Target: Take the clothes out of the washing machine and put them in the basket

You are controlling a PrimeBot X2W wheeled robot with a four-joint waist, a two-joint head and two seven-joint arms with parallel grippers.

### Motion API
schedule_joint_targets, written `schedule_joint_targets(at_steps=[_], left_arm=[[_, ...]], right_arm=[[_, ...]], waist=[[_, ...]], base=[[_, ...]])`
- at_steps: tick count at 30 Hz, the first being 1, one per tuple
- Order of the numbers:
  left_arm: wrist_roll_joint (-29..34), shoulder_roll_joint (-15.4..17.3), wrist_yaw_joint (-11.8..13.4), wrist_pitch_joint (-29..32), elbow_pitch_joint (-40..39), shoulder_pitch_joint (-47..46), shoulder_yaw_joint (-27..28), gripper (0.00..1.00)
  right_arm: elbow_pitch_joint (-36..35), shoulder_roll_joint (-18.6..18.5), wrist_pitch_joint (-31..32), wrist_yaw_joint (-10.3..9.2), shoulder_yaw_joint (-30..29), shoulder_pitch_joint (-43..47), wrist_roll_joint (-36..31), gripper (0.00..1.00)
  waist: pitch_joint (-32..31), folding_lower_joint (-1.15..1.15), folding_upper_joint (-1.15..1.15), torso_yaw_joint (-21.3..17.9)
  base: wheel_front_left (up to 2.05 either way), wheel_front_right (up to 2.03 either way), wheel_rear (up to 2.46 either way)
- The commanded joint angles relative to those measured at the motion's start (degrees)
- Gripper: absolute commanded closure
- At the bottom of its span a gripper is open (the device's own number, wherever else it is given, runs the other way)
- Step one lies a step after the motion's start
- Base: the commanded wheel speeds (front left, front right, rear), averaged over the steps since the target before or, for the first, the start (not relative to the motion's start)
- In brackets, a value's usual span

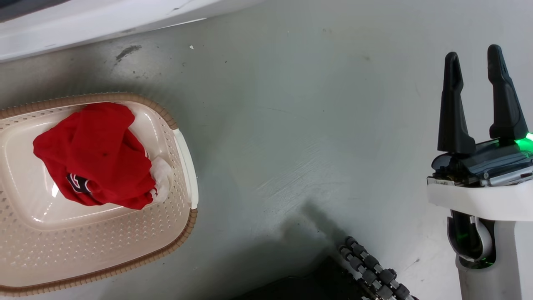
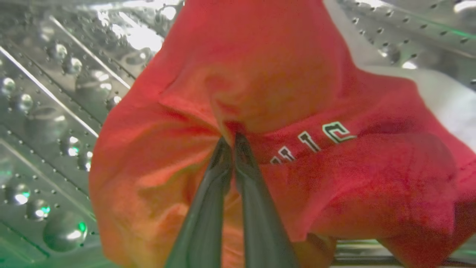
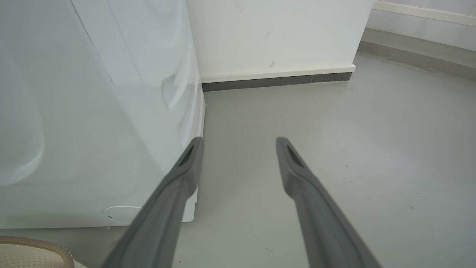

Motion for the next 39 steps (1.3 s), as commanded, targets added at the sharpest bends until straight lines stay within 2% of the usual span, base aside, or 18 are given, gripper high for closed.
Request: schedule_joint_targets(at_steps=[1,8,17,31,39], left_arm=[[-0.3,0.2,-0.4,-2.2,0.1,1.1,-0.3,1.0],[-1.5,-0.8,-1.3,-10.5,-0.8,2.3,-1.0,1.0],[-4.8,-2.8,-2.2,-21.4,-0.2,9.4,-0.6,1.0],[-12.1,-5.9,-2.4,-38.5,0.1,28.8,-0.9,1.0],[-15.4,-6.3,-2.4,-41.4,-6.5,41.4,-1.2,1.0]], right_arm=[[0.2,0.1,-0.1,-0.04,-0.3,-0.9,0.2,0.0],[1.0,0.1,-0.1,-0.05,-0.9,-0.8,-1.0,0.0],[2.2,0.1,-0.1,-0.05,-0.9,0.9,-3.3,0.0],[4.1,0.1,-0.1,-0.05,-0.2,6.0,-6.6,0.0],[4.8,0.1,-0.1,-0.05,0.2,9.8,-8.0,0.0]], waist=[[-0.2,0.0,0.0,0.4],[-3.2,0.0,0.0,2.1],[-9.1,0.0,0.0,5.2],[-21.6,0.0,0.0,8.4],[-28.9,0.0,0.0,10.1]], base=[[0.0,0.0,0.0],[0.0,0.0,0.0],[0.0,0.0,0.0],[0.0,0.0,0.0],[0.0,0.0,0.0]])
